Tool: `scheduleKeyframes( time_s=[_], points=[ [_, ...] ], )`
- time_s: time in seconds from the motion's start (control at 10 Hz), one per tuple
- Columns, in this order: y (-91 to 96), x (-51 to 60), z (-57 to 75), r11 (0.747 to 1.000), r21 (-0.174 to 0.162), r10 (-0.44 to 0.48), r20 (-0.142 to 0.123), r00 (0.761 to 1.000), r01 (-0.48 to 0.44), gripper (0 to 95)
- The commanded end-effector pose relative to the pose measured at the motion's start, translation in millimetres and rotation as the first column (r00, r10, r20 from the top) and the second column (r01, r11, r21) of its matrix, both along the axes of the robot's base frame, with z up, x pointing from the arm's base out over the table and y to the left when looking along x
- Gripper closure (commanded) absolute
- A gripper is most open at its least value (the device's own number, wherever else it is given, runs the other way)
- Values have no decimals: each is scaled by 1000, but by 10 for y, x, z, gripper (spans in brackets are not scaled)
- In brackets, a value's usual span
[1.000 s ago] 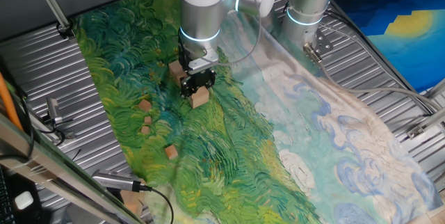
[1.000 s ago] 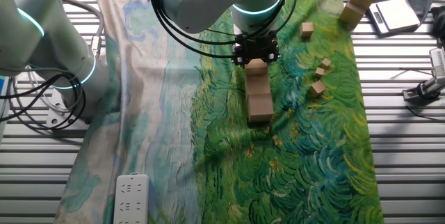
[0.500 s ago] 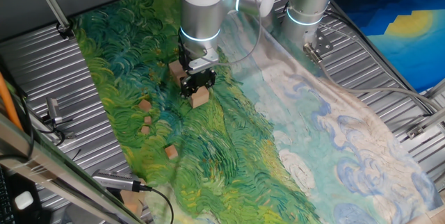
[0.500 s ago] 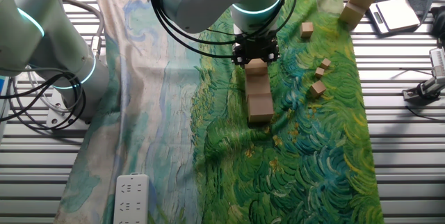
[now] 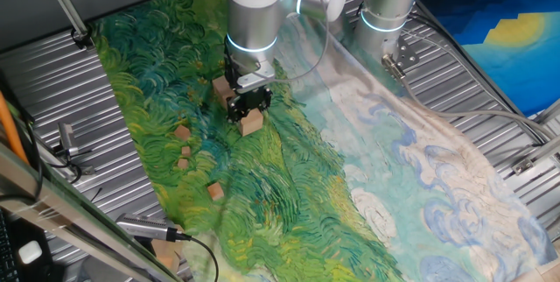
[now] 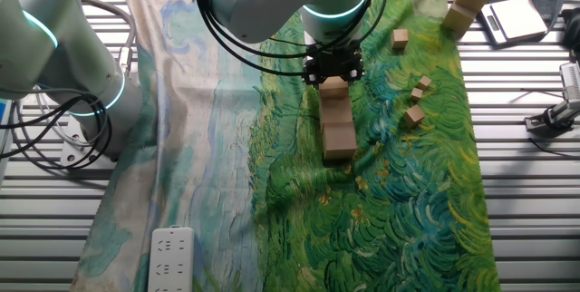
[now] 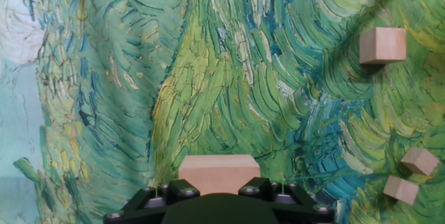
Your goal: Stack the blocks into a pyramid shape
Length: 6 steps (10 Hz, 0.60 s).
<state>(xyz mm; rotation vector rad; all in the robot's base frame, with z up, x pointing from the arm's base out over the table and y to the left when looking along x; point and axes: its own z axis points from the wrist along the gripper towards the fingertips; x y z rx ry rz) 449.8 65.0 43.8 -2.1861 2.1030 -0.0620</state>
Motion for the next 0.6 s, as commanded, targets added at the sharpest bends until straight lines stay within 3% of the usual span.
scheduleKeyframes(
  time_s=[0.1, 0.3, 0.6],
  points=[
    [-5, 5, -4, 999, -3, -40, -14, 999, 40, 950],
    [-5, 5, -4, 999, -14, -37, -27, 999, 37, 950],
    [-5, 5, -4, 998, -43, -44, -27, 999, 43, 950]
  ],
)
